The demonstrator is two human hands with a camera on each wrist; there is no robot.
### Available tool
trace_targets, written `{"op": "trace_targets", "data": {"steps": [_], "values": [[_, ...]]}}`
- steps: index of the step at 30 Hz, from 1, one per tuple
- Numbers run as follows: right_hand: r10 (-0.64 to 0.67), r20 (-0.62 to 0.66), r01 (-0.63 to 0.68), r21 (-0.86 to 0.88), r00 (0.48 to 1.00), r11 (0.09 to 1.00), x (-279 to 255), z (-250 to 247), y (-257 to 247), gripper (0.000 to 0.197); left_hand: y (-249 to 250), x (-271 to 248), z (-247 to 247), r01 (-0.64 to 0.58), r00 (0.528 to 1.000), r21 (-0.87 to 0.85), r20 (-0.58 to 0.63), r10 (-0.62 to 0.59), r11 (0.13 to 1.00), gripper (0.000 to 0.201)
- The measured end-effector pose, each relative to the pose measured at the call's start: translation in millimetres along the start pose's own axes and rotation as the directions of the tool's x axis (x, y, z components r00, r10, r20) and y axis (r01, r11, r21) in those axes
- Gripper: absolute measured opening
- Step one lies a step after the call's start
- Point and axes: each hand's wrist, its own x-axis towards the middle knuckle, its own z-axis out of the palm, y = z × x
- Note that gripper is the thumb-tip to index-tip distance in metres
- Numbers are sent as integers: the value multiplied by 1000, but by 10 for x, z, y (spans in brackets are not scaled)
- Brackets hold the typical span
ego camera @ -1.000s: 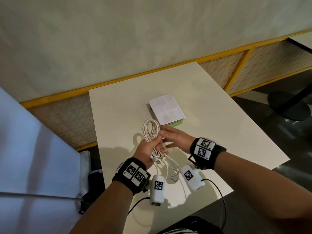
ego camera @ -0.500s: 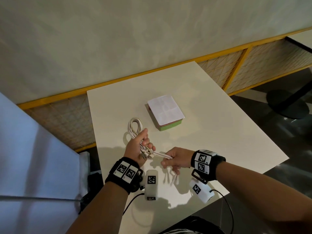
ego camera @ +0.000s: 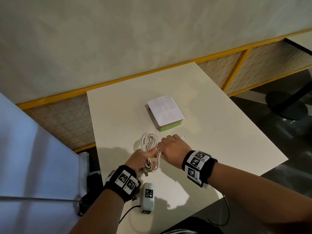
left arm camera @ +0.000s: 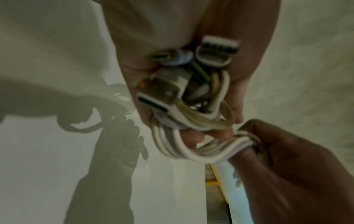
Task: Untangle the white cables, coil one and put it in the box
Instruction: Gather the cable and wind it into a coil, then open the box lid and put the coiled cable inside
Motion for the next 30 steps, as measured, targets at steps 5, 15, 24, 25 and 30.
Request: {"op": "trace_targets", "data": {"steps": [5,15,24,25,30], "values": [[158,-61,-154,67,986,986,-4,7,-98,43,-94,-14,27,9,998,51,62,-13,999,36],[191,203,-278,694,961,664,37,-158,-81,50,-167,-3,-3,-39,977,71,212,23,997,21],[476,255,-502,694,841,516,82,11,162,80,-142,15,-28,-64,997,-274,19,72,960,23],[485,263,-515,689,834,510,67,50,185,83,-144,24,-29,-67,997,-328,0,71,942,23],[473,380,-563,752,795,343,14,223,200,70,-192,108,17,-28,998,-441,-67,-2,897,25]]}}
